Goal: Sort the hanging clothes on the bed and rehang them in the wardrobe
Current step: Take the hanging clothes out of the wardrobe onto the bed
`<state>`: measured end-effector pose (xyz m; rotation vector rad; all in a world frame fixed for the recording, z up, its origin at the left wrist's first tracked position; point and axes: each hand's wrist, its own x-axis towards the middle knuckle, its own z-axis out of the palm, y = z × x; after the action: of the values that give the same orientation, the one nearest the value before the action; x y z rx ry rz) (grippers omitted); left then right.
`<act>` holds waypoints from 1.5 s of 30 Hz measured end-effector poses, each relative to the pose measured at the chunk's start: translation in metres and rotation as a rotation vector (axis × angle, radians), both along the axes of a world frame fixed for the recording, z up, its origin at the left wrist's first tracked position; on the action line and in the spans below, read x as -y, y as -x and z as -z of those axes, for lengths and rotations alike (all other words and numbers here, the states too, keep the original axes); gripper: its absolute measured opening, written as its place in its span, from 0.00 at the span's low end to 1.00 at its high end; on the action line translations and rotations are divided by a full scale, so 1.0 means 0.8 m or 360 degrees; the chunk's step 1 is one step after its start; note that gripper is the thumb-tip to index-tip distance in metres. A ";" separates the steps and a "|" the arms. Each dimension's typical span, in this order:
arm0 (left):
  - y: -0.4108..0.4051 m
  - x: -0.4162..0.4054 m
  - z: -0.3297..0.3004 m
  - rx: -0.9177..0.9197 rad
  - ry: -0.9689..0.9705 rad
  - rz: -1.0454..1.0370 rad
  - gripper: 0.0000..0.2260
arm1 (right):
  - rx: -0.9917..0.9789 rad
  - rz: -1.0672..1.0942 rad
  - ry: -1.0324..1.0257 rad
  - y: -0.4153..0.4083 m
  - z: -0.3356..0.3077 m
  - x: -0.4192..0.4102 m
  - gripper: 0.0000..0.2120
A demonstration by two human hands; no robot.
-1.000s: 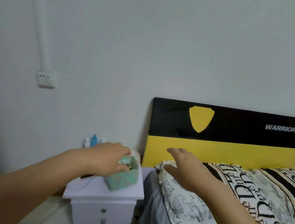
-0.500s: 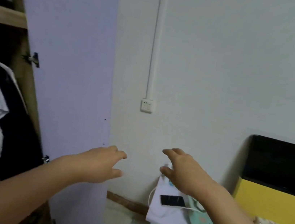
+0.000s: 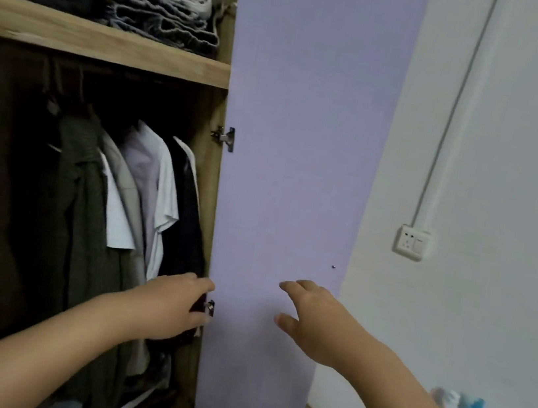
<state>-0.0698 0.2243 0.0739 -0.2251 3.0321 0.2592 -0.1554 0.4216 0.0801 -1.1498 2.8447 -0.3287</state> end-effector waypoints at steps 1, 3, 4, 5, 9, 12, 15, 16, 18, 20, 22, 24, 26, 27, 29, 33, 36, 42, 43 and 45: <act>0.002 0.011 0.000 -0.0004 -0.0005 -0.0058 0.24 | 0.0002 -0.0046 -0.0004 0.010 -0.001 0.014 0.26; 0.006 0.034 0.001 -0.0023 -0.0005 -0.0177 0.25 | -0.0006 -0.0152 -0.0005 0.029 -0.004 0.041 0.26; 0.009 0.045 0.002 -0.0037 -0.0001 -0.0233 0.25 | -0.0011 -0.0211 0.0003 0.039 -0.006 0.054 0.26; 0.011 0.056 0.001 -0.0052 -0.0002 -0.0288 0.26 | -0.0015 -0.0271 0.0015 0.048 -0.007 0.068 0.26; 0.012 0.092 0.001 -0.0095 0.0008 -0.0497 0.26 | -0.0038 -0.0509 0.0060 0.079 -0.014 0.124 0.26; 0.005 0.115 0.004 -0.0124 -0.0005 -0.0655 0.25 | -0.0019 -0.0690 0.0079 0.088 -0.016 0.167 0.26; -0.005 0.139 0.003 -0.0152 -0.0032 -0.0800 0.25 | -0.0002 -0.0852 0.0111 0.087 -0.019 0.207 0.25; -0.009 0.148 0.001 -0.0168 -0.0034 -0.0838 0.25 | 0.0014 -0.0893 0.0131 0.085 -0.021 0.221 0.25; -0.016 0.169 -0.002 -0.0210 -0.0029 -0.0903 0.24 | 0.0046 -0.0959 0.0193 0.080 -0.027 0.248 0.24; -0.021 0.191 -0.007 -0.0266 -0.0017 -0.0957 0.24 | 0.0048 -0.1018 0.0256 0.077 -0.032 0.279 0.24; -0.025 0.214 -0.014 -0.0318 -0.0012 -0.0988 0.24 | 0.0049 -0.1061 0.0326 0.074 -0.037 0.311 0.27; -0.026 0.237 -0.021 -0.0372 -0.0014 -0.0992 0.23 | 0.0106 -0.1067 0.0430 0.073 -0.040 0.345 0.28; -0.026 0.265 -0.029 -0.0411 -0.0017 -0.0978 0.23 | 0.0224 -0.1048 0.0556 0.071 -0.043 0.381 0.30; -0.026 0.279 -0.033 -0.0426 -0.0017 -0.0965 0.23 | 0.0289 -0.1043 0.0630 0.070 -0.045 0.399 0.31; -0.027 0.311 -0.042 -0.0465 -0.0009 -0.0938 0.23 | 0.0417 -0.1028 0.0803 0.068 -0.050 0.434 0.31; -0.028 0.375 -0.062 -0.0590 -0.0005 -0.0892 0.23 | 0.0624 -0.0949 0.1166 0.064 -0.059 0.500 0.26; -0.031 0.417 -0.068 -0.0687 -0.0024 -0.0847 0.22 | 0.0874 -0.0889 0.1412 0.066 -0.056 0.541 0.24; -0.036 0.470 -0.065 -0.0863 -0.0090 -0.0814 0.21 | 0.1555 -0.0719 0.1625 0.061 -0.049 0.605 0.24; -0.036 0.475 -0.064 -0.0898 -0.0101 -0.0815 0.20 | 0.1610 -0.0706 0.1623 0.058 -0.050 0.615 0.25; -0.037 0.484 -0.064 -0.0981 -0.0129 -0.0820 0.20 | 0.1600 -0.0676 0.1561 0.052 -0.053 0.638 0.33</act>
<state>-0.0403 -0.1628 0.1254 -1.1133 3.4787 0.5788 -0.1967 -0.0888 0.1228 -1.1135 1.4661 -1.7465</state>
